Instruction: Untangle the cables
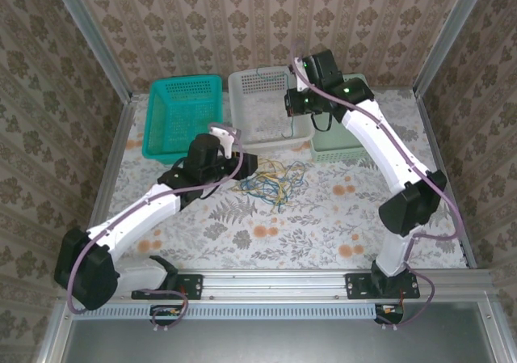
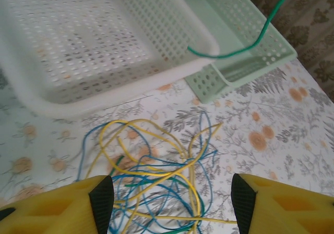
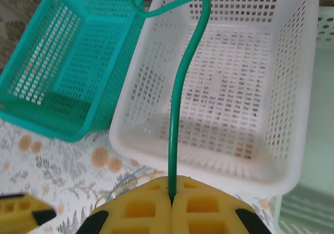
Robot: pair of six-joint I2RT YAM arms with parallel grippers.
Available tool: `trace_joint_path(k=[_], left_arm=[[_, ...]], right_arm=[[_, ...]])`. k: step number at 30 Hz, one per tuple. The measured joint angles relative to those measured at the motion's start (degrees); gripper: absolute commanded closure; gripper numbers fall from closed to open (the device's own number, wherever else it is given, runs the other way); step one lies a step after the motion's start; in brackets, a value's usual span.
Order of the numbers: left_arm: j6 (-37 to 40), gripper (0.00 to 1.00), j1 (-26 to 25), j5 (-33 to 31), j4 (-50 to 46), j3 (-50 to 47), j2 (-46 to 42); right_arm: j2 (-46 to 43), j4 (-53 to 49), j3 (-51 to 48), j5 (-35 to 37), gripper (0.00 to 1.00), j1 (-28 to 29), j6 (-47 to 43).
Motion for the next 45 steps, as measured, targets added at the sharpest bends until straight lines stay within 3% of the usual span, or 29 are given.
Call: trace_joint_path(k=[9,16,17,18,20,21,26,27,29,39,45], left_arm=[[-1.20,0.36,2.16,-0.57,-0.94,-3.80,-2.58],[-1.25,0.36,2.93,-0.57,-0.94,-3.82,-3.72],[-1.25,0.36,2.99,-0.57,-0.96,-3.82,-3.72],[-1.27,0.36,3.13,-0.57,-0.96,-3.89,-3.72],[-1.36,0.36,3.21,-0.55,-0.94,-4.04,-3.72],[-1.55,0.36,3.21,-0.55,-0.98,-4.15,-3.72],[-2.29,0.36,3.21,-0.37,-1.14,-4.57,-3.72],[-2.36,0.36,3.21,-0.35,-1.16,-4.68,-3.72],[-2.58,0.36,3.21,-0.31,-1.14,-4.72,-3.56],[-3.17,0.36,3.26,1.20,-5.77,-1.55,4.90],[-2.51,0.36,3.91,2.10,-7.96,0.11,6.71]], right_arm=[[13.44,0.57,9.27,-4.33,1.00,-2.60,0.44],[21.81,0.00,9.57,-5.05,0.98,-2.95,-0.22],[22.64,0.04,9.57,-5.07,0.94,-2.97,-0.22],[23.39,0.09,9.57,-5.09,0.83,-3.08,-0.31],[24.61,0.09,9.57,-5.29,0.45,-3.34,-0.59],[25.11,0.09,9.57,-5.29,0.35,-3.37,-0.66],[25.59,0.07,9.53,-4.98,0.29,-3.61,-1.53],[25.11,0.35,9.01,-4.94,0.27,-3.61,-1.68],[22.97,0.94,6.32,-4.76,0.11,-3.58,-1.97],[-2.82,6.91,-19.26,-4.28,0.15,-2.62,-3.17],[-13.49,8.76,-35.65,-1.46,0.16,3.50,-5.97]])
